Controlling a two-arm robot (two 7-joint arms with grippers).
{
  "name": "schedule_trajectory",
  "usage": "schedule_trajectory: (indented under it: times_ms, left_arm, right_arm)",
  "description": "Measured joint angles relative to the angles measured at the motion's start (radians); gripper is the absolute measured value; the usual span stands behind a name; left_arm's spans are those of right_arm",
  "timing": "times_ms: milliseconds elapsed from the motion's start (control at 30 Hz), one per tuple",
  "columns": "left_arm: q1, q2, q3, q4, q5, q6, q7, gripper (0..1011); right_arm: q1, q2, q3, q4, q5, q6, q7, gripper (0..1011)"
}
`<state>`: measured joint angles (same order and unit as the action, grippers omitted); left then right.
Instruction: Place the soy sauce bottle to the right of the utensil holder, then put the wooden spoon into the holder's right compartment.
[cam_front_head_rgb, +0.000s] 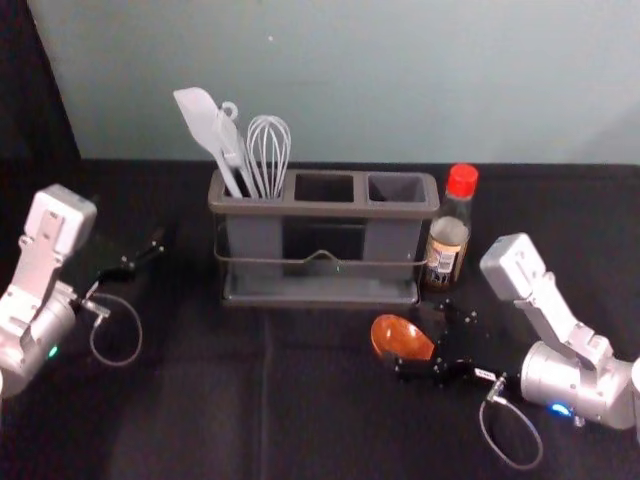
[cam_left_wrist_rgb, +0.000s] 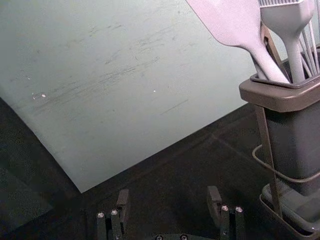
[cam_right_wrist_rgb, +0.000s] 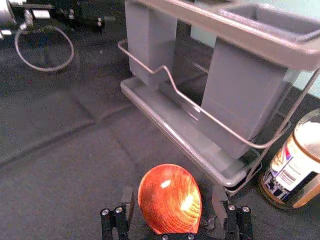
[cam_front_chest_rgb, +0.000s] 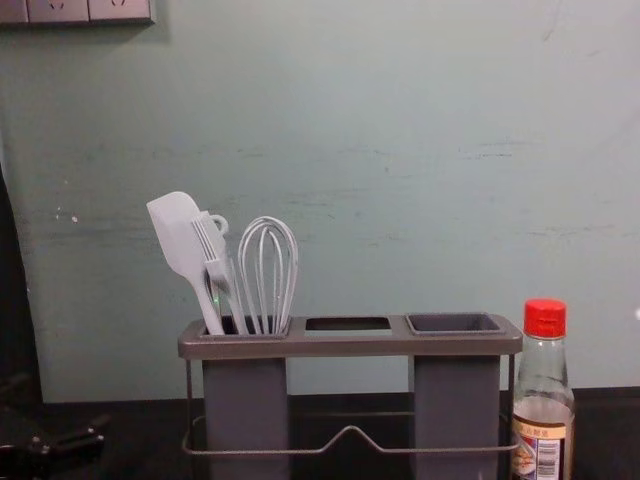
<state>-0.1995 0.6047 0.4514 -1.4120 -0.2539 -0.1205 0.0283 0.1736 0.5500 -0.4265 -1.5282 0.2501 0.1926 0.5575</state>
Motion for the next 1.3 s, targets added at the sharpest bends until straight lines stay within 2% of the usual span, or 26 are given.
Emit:
schedule_trajectory:
  times_ms: [267,467,700,933,1300]
  left_arm:
    - [0.000,0.000,0.000,0.000,0.000,0.000,0.000,1000]
    - [0.000,0.000,0.000,0.000,0.000,0.000,0.000,1000]
    - [0.000,0.000,0.000,0.000,0.000,0.000,0.000,1000]
    - [0.000,0.000,0.000,0.000,0.000,0.000,0.000,1000]
    - [0.000,0.000,0.000,0.000,0.000,0.000,0.000,1000]
  right_arm:
    - [0.070,0.005,-0.048,0.030,-0.022,0.053,0.016,1002]
    - [0.122,0.022,-0.086,0.009,-0.040,0.138,0.033,1003]
    - [0.148,0.032,-0.095,0.000,-0.018,0.192,0.052,1003]
    - [0.162,0.039,-0.107,0.005,0.004,0.217,0.061,1003]
    - [0.193,0.041,-0.153,0.033,0.015,0.234,0.075,1003]
